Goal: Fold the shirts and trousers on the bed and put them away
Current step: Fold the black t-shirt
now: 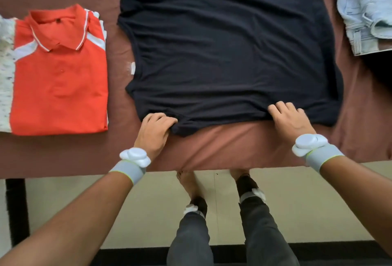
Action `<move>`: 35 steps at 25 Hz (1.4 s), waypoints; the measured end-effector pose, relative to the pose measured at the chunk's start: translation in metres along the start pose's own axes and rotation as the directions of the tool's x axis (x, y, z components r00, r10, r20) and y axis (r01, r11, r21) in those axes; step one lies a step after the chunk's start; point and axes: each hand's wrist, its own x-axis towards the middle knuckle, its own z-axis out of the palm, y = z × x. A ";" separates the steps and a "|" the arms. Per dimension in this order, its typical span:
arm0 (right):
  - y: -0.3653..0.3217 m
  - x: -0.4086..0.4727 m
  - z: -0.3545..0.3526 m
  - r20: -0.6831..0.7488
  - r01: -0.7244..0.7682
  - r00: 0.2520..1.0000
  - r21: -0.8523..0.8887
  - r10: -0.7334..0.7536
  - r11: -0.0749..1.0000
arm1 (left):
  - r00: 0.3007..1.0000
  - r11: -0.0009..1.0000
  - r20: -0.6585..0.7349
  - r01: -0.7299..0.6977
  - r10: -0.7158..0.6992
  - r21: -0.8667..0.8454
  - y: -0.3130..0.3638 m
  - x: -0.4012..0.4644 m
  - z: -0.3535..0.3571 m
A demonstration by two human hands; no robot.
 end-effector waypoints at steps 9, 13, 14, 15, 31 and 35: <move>0.037 -0.039 0.000 0.000 -0.197 0.980 -0.137 0.199 0.971 | 0.970 0.975 0.133 -0.213 0.204 0.062 -0.005 -0.019 -0.008; 0.068 -0.037 -0.002 0.060 -0.304 0.947 -0.148 0.315 0.941 | 0.961 0.988 0.240 -0.118 0.139 -0.100 -0.004 -0.008 -0.018; 0.075 -0.033 -0.007 0.095 -0.267 0.955 -0.130 0.280 0.955 | 0.956 0.988 0.273 -0.078 0.113 -0.133 -0.005 0.000 -0.028; 0.083 -0.025 -0.014 0.120 -0.227 0.964 -0.098 0.238 0.969 | 0.952 0.987 0.296 -0.034 0.079 -0.155 -0.009 0.011 -0.041; 0.062 0.121 -0.016 0.076 0.043 0.995 0.233 -0.062 0.971 | 0.595 0.532 0.042 0.746 -0.803 -0.401 -0.062 0.114 -0.049; 0.012 0.155 -0.031 0.056 0.056 0.994 0.467 -0.092 0.883 | 0.662 0.561 0.060 0.677 -0.747 -0.475 -0.073 0.104 -0.052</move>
